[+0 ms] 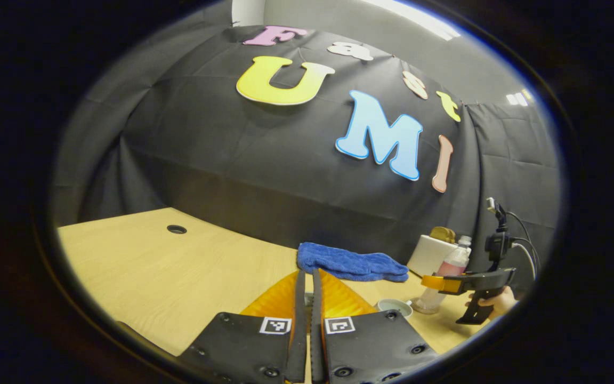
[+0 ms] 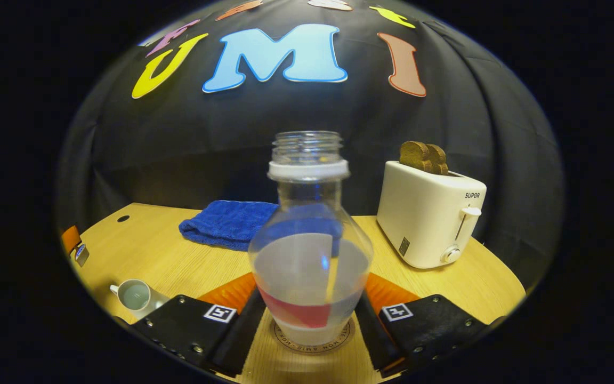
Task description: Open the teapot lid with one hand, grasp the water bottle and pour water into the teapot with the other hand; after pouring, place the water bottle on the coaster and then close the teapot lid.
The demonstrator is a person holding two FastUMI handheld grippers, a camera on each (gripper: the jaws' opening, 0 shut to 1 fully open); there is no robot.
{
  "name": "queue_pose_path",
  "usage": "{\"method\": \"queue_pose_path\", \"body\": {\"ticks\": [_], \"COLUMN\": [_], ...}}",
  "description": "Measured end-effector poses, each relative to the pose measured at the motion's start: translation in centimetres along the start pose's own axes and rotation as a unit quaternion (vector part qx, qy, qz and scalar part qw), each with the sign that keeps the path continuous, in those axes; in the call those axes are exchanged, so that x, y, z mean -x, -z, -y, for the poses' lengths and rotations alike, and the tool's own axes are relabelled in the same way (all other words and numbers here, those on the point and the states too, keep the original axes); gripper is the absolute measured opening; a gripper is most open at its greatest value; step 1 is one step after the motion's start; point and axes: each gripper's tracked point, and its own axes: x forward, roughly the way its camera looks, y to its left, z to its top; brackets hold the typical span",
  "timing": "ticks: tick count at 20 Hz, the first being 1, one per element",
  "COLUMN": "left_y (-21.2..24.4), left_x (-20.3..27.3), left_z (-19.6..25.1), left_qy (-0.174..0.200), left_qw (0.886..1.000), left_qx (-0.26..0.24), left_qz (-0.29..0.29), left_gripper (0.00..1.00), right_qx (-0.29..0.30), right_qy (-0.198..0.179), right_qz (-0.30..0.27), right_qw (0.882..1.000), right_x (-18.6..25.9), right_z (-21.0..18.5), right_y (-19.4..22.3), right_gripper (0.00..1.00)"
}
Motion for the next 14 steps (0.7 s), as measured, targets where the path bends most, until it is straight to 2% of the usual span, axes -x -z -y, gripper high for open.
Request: {"method": "queue_pose_path", "body": {"ticks": [1,5,7,14], "left_y": [0.1,0.2,0.3,1.0], "left_x": [0.0,0.0,0.0,-0.2], "left_z": [0.0,0.0,-0.1,0.1], "left_qy": [0.0,0.0,-0.001,0.0], "left_qw": [1.0,1.0,1.0,1.0], "left_qx": [0.0,0.0,-0.001,-0.008], "left_qz": [-0.001,-0.003,-0.005,-0.013], "left_gripper": [0.1,0.1,0.1,0.09], "right_qx": [0.006,0.013,0.014,0.019], "right_qy": [0.005,0.0,0.002,-0.002], "right_qz": [0.001,0.021,0.026,0.088], "right_qw": [1.0,1.0,1.0,0.996], "right_x": [0.1,0.8,1.3,4.1], "right_z": [0.3,-0.2,-0.2,-0.1], "right_y": [-0.1,-1.0,-1.5,-6.4], "right_gripper": [0.91,0.91,0.99,0.99]}}
